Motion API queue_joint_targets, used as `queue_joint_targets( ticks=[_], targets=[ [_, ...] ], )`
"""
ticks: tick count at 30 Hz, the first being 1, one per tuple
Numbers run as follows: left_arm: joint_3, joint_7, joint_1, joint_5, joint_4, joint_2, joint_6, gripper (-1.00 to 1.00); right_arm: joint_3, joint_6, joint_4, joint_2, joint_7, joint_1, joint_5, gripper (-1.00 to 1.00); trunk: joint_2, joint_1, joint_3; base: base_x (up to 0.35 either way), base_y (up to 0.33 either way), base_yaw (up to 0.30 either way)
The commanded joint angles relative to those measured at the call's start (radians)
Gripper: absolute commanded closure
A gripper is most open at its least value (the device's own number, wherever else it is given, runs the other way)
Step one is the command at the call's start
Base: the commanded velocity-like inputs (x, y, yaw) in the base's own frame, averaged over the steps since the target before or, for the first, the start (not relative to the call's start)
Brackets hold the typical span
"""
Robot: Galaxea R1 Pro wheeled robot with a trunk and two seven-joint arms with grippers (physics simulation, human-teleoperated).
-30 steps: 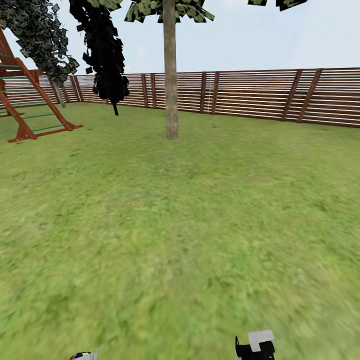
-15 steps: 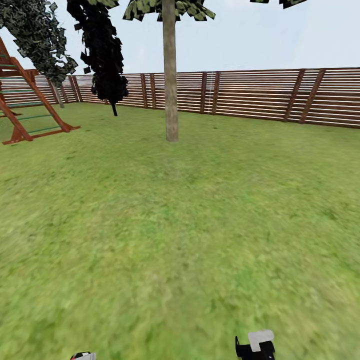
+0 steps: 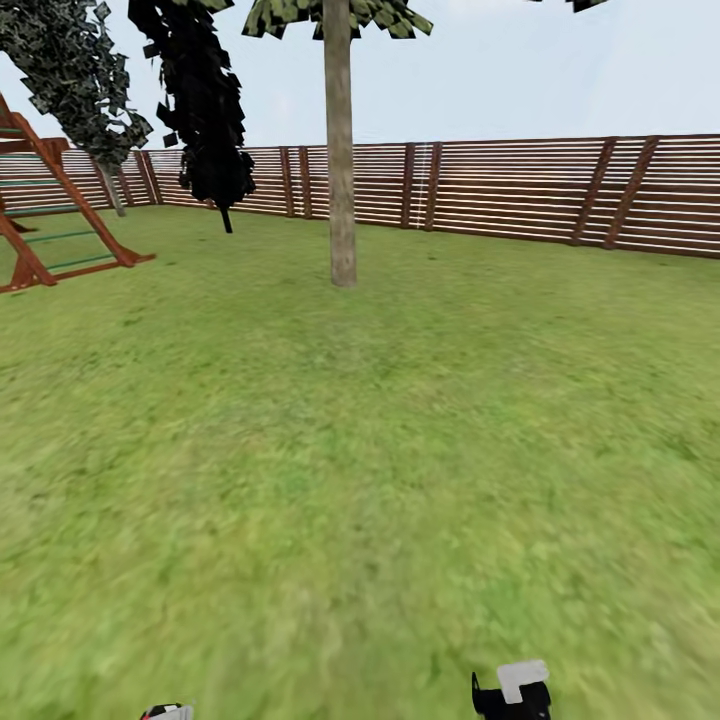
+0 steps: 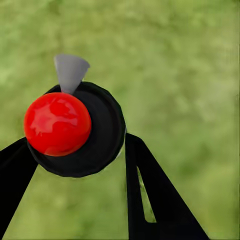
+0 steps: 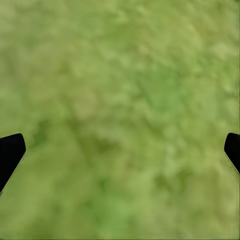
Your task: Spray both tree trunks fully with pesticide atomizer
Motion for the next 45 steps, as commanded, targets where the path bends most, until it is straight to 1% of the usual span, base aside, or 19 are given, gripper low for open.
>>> queue_joint_targets(
  ticks=[1,45],
  targets=[
    [-0.003,0.0,-0.001,0.007,0.001,0.0,-0.003,1.0,0.005,0.001,0.001,0.0,-0.01,-0.001,0.01,-1.0,0.0,0.0,-0.001,0.339,0.0,0.0],
    [-0.003,-0.006,0.0,0.007,0.001,0.0,-0.003,1.0,0.005,0.001,0.001,0.0,-0.01,-0.001,0.01,-1.0,0.0,0.0,-0.001,0.339,0.0,0.0]
  ],
)
